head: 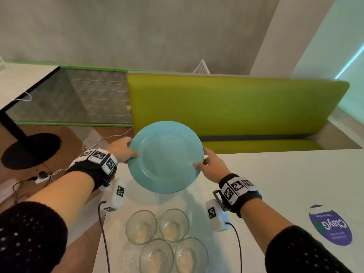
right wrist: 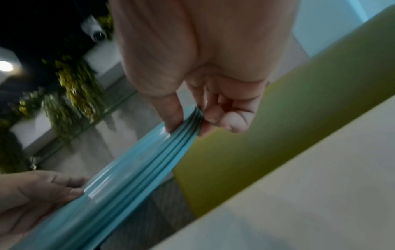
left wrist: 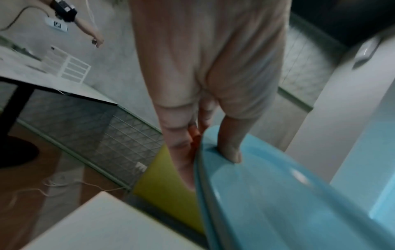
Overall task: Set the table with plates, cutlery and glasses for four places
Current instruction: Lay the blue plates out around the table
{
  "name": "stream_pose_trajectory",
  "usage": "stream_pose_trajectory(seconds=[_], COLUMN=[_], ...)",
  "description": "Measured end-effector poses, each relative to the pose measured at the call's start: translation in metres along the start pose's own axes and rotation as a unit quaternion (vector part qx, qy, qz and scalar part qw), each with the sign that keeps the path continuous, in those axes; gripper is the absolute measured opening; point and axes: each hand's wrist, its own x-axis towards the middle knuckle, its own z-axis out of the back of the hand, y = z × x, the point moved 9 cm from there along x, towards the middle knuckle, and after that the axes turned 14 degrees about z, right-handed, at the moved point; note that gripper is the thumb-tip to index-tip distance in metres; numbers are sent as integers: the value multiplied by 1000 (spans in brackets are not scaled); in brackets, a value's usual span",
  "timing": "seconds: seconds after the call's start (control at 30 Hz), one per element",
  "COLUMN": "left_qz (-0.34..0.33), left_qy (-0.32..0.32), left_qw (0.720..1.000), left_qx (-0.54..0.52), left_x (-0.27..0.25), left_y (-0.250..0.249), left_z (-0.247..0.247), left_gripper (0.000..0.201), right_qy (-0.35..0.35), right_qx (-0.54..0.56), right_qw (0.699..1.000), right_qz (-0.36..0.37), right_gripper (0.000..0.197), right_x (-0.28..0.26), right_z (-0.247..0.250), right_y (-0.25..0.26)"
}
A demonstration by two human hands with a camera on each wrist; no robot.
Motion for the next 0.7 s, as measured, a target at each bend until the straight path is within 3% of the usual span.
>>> stream_pose_trajectory(seconds=[0.07, 0.23, 0.47, 0.6, 0.7], left_qz=[-12, -55, -86, -76, -57], left_qy=[37, 125, 211, 277, 312], left_qw=[996, 966, 935, 920, 904], left_qx=[-85, -221, -270, -267, -288], left_x=[-17, -84, -180, -227, -245], left_y=[-15, -47, -62, -59, -50], left_z=[3, -14, -80, -136, -176], left_gripper=[30, 14, 17, 27, 41], right_qy=[-53, -190, -315, -344, -363], right_qx=[17, 58, 147, 189, 223], right_qw=[998, 980, 932, 908, 889], right_qz=[2, -14, -99, -148, -170], right_gripper=[53, 41, 22, 14, 23], right_x=[-19, -100, -248, -317, -353], right_z=[26, 81, 113, 116, 115], right_y=[12, 31, 11, -18, -37])
